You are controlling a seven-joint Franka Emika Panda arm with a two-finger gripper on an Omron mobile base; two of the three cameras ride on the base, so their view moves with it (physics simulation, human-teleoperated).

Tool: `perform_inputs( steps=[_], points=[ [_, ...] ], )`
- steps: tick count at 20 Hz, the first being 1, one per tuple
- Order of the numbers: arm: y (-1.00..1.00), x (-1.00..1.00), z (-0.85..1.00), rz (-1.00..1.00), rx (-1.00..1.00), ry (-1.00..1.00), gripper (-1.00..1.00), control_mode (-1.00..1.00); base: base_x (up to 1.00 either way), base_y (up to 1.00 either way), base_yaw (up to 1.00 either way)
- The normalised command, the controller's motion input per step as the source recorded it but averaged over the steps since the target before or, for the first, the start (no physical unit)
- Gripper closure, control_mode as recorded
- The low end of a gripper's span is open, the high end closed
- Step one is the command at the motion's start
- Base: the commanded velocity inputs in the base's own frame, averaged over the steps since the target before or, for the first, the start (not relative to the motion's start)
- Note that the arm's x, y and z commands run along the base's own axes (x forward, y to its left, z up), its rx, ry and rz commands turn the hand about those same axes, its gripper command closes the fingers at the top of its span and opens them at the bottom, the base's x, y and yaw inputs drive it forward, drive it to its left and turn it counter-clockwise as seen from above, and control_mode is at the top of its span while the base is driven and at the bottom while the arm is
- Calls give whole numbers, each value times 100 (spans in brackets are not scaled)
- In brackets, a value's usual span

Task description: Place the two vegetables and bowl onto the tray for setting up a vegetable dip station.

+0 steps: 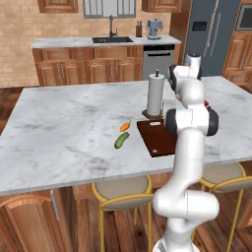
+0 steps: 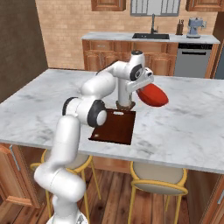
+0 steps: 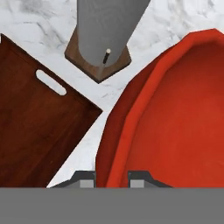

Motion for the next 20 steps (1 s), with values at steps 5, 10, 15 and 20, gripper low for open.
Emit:
perform_inputs(
  steps=[5,10,15,20],
  points=[
    [33,-20,0,0,-14,-6,100,-100,0,0,0],
    [31,-13,1,0,-11,-5,100,-100,0,0,0],
    [16,-10,14,-3,-1,0,100,-100,0,0,0],
    [15,-20,9,-6,0,6,100,-100,0,0,0]
  ],
)
